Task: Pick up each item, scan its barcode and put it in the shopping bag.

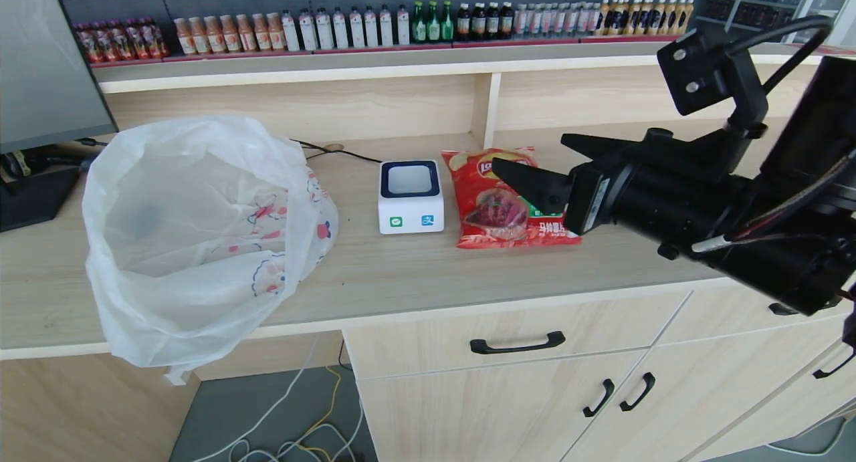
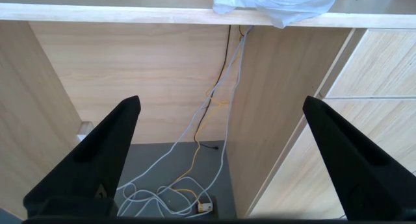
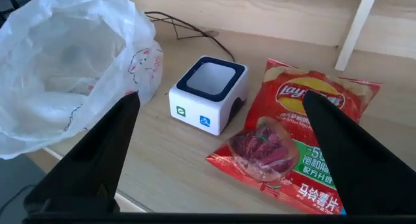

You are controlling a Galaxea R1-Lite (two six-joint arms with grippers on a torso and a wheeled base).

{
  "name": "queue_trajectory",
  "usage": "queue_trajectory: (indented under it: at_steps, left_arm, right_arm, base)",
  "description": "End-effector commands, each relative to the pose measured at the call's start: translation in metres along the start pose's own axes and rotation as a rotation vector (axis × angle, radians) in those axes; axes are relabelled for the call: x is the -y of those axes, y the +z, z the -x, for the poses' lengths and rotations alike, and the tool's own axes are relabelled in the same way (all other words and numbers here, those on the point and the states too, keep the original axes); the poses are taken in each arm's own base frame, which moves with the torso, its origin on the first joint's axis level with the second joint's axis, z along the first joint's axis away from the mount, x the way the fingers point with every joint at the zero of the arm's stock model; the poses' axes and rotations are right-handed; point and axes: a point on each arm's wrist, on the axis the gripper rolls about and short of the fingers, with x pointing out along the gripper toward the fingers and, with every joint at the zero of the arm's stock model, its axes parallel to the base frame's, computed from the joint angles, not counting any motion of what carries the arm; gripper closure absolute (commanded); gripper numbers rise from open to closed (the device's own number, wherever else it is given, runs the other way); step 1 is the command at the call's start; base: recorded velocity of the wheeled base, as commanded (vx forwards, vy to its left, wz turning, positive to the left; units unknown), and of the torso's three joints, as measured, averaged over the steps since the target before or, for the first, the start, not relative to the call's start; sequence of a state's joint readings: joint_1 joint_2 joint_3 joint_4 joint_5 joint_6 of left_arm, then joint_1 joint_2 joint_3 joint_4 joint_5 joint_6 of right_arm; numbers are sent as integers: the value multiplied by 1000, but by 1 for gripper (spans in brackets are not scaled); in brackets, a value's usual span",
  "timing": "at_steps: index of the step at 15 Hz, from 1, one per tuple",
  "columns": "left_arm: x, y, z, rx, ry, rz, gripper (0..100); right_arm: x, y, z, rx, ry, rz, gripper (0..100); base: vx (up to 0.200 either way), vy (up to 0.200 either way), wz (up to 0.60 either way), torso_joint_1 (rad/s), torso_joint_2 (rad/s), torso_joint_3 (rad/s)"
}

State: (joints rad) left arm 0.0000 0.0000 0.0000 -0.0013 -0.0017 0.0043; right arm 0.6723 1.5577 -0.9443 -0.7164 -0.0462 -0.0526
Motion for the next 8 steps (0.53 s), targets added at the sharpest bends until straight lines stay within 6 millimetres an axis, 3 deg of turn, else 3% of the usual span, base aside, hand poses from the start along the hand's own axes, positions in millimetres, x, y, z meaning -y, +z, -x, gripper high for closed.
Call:
queue_trajectory:
  at_steps: [1,8]
  left_arm:
    - [0,0,0,0,0,0,0]
    - [0,0,0,0,0,0,0]
  right_arm:
    - [-7,-6,-23,-28,1,-80,0]
    - [-4,-5,-48,-241,-169,-137,0]
  base:
    - [0,0,0,0,0,0]
    - [0,0,0,0,0,0]
